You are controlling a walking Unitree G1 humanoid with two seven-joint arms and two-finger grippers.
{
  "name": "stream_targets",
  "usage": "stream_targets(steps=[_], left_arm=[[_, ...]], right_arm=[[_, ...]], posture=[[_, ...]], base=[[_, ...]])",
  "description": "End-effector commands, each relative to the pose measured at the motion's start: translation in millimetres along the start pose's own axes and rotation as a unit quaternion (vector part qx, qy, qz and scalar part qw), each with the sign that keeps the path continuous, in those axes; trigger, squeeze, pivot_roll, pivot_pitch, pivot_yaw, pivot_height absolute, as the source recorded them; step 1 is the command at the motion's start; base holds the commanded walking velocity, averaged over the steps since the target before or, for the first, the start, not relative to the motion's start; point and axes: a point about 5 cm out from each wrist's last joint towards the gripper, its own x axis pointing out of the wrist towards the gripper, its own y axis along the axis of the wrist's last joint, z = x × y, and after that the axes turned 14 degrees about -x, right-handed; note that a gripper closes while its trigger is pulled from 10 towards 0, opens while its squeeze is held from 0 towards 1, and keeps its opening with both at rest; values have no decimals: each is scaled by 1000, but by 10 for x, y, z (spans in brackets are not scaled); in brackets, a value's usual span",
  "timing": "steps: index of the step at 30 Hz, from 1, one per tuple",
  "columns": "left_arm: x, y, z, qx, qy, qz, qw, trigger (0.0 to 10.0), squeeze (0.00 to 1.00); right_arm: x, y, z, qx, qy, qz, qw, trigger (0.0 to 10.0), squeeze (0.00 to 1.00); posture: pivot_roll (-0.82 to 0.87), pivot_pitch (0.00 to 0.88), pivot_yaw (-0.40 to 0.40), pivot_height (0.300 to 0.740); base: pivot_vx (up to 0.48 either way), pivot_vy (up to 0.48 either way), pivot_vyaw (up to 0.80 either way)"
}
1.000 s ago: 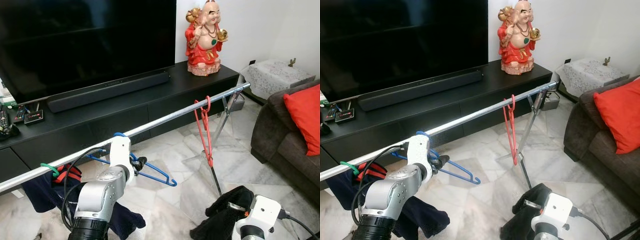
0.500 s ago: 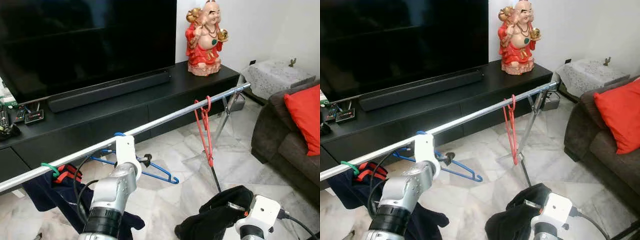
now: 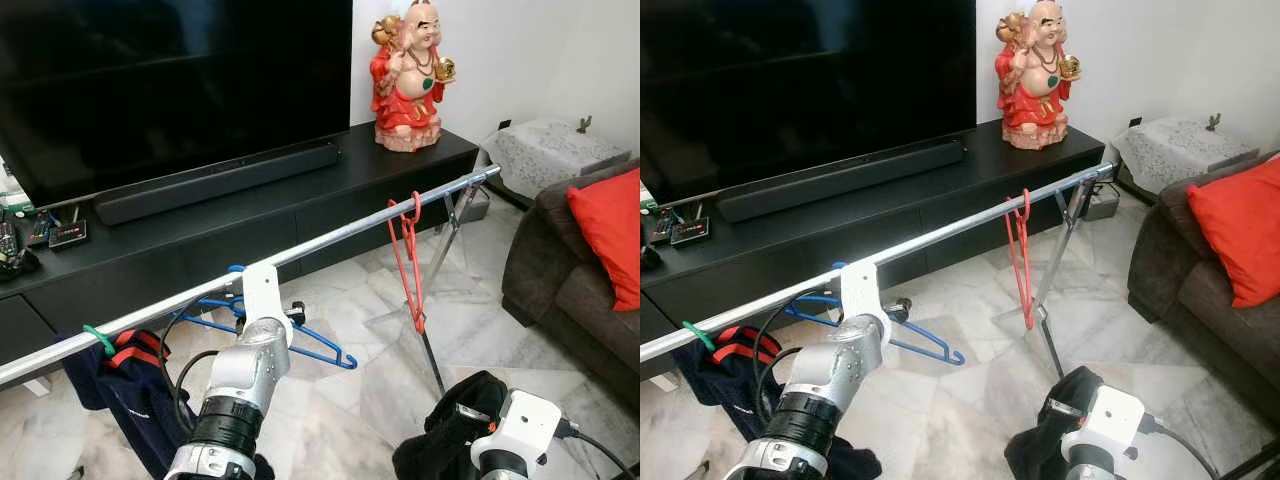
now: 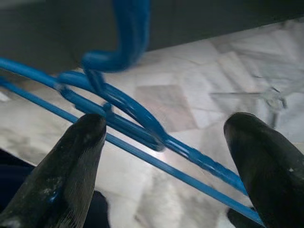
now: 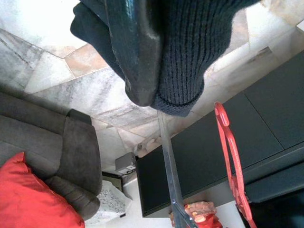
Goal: Hang hanger
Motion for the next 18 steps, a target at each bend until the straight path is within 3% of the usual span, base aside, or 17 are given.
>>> stream_targets(steps=[1, 9, 10, 11, 12, 14, 18], left_arm=[[16, 53, 10, 1, 18, 19, 1000, 10000, 0], [58, 62, 13, -4, 34, 24, 999, 9725, 0], [59, 60, 13, -4, 34, 24, 999, 7686, 0], [65, 42, 3, -3, 40, 20, 999, 2980, 0], [67, 34, -4, -3, 43, 18, 999, 2980, 0], [79, -6, -42, -3, 53, 7, 999, 863, 0], [95, -58, -72, -4, 57, -11, 998, 1216, 0]], right_arm=[[5, 28, -34, 2, 1, 9, 1000, 10000, 0], [7, 25, -58, 3, 5, 8, 1000, 10000, 0], [6, 25, -59, 3, 5, 8, 1000, 10000, 0], [5, 23, -59, 3, 5, 8, 1000, 10000, 0], [5, 22, -60, 3, 5, 8, 1000, 10000, 0], [0, 13, -60, 3, 5, 6, 1000, 10000, 0], [-3, 5, -61, 3, 6, 5, 1000, 10000, 0]], posture=[[51, 0, 94, 740], [50, 0, 96, 740], [50, 0, 96, 740], [51, 0, 97, 740], [51, 0, 97, 740], [51, 0, 97, 740], [51, 0, 97, 740]], base=[[0, 0, 0], [0, 0, 0], [0, 0, 0], [0, 0, 0], [0, 0, 0], [0, 0, 0], [0, 0, 0]])
